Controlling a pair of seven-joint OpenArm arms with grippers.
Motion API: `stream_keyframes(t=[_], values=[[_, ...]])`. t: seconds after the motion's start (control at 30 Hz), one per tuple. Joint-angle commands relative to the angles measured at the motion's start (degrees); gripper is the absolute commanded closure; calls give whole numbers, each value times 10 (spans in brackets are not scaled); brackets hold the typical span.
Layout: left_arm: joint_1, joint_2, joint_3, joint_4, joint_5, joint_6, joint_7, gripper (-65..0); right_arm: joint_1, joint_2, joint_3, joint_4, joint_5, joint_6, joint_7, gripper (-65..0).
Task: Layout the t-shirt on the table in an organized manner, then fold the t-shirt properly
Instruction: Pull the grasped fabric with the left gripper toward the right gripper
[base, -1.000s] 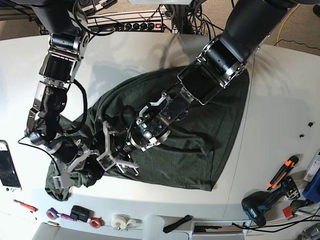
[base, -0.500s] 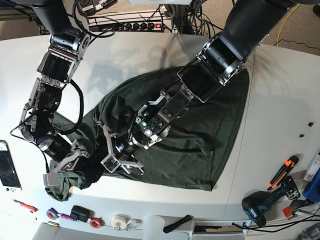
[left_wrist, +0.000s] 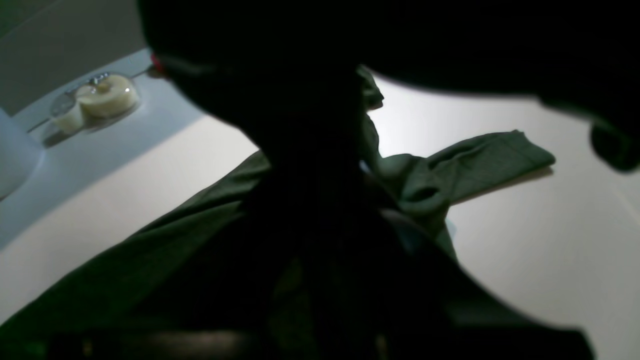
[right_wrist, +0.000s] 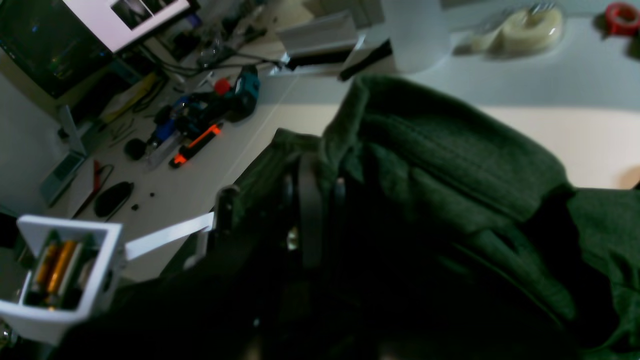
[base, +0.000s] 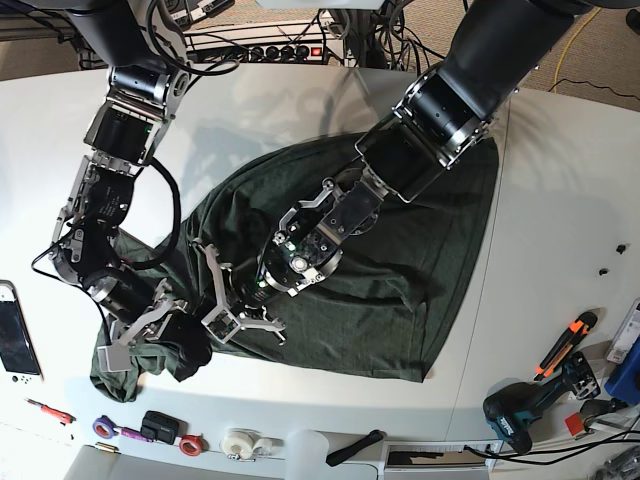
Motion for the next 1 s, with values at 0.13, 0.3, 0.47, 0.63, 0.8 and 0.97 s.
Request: stream_keyframes(t=[0.13, 0.3, 0.47, 0.63, 0.8, 0.97], values=[[-17, 14, -2, 10, -2, -4, -10, 0, 18, 5, 1, 10, 20, 5, 22, 0], [-18, 14, -2, 10, -2, -4, -8, 0, 18, 5, 1, 10, 20, 5, 25, 0], [-18, 14, -2, 10, 42, 23, -8, 0, 18, 5, 1, 10, 8, 6, 26, 0], [-17, 14, -2, 10, 87, 62, 5, 0, 18, 5, 2, 10, -2, 6, 26, 0], [-17, 14, -2, 10, 87, 60, 5, 0, 18, 5, 2, 10, -21, 6, 26, 0], [-17, 14, -2, 10, 87, 58, 5, 0, 18, 5, 2, 10, -46, 6, 27, 0]])
